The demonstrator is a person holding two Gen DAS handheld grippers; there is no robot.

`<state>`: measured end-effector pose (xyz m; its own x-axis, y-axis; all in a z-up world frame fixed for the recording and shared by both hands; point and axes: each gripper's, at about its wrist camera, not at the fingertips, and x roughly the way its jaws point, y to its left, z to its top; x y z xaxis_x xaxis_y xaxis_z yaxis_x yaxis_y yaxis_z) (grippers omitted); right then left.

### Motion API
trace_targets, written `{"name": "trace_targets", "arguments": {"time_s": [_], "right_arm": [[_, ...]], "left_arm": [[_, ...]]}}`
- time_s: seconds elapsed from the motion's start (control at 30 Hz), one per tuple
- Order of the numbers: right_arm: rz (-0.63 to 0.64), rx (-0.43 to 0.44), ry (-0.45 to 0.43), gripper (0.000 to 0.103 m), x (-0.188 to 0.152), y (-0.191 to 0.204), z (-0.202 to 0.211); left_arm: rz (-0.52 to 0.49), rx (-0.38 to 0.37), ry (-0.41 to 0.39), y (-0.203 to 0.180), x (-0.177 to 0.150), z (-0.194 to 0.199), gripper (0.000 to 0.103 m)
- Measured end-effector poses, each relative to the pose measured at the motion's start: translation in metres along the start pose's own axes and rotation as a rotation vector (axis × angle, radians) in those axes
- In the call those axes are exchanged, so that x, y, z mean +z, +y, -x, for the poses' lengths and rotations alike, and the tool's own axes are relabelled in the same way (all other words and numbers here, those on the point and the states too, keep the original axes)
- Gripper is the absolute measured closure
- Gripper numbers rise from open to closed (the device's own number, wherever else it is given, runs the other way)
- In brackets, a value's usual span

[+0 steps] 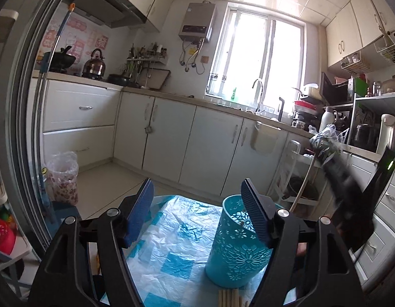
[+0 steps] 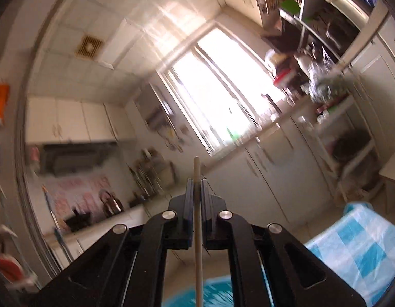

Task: Organize utensils
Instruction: 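Carry the chopstick over the teal basket and open the right gripper, then move the left gripper to the chopstick pile and grasp one chopstick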

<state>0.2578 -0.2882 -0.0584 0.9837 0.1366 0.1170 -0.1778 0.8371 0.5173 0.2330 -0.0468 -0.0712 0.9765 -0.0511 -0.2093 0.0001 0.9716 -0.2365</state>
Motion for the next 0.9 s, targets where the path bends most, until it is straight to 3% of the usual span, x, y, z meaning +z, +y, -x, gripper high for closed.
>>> {"name": "trace_targets", "arguments": {"time_s": [0.1,0.17,0.2,0.27,0.4,0.63,0.7,0.8,0.9], "right_arm": [[0.025,-0.011,0.094,0.094,-0.012,-0.007,0.008],[0.061,-0.003,0.129,0.084,-0.015,-0.009,0.015],[0.085,0.004,0.151,0.068,-0.015,-0.009,0.02],[0.089,0.001,0.179,0.06,-0.015,-0.013,0.026],[0.053,-0.004,0.277,0.06,-0.014,-0.015,0.045],[0.306,0.043,0.554,0.06,-0.052,0.029,0.098],[0.359,0.015,0.655,0.06,-0.072,0.031,0.11],[0.332,-0.045,0.783,0.06,-0.096,0.021,0.118],[0.295,-0.113,0.863,0.077,-0.113,0.008,0.117]], "left_arm": [[0.0,0.001,0.012,0.001,-0.004,-0.002,0.035],[0.001,-0.007,0.035,0.002,-0.005,-0.008,0.033],[0.01,-0.002,0.046,0.004,-0.006,-0.013,0.033],[0.025,0.023,0.053,0.009,-0.006,-0.024,0.031],[0.013,0.059,0.089,0.014,-0.005,-0.041,0.031],[-0.085,0.031,0.091,0.002,-0.005,-0.017,0.029],[-0.089,0.025,0.111,0.0,-0.009,-0.01,0.027],[-0.095,0.02,0.134,0.0,-0.012,-0.001,0.026],[-0.088,0.016,0.153,0.003,-0.016,0.009,0.026]]}}
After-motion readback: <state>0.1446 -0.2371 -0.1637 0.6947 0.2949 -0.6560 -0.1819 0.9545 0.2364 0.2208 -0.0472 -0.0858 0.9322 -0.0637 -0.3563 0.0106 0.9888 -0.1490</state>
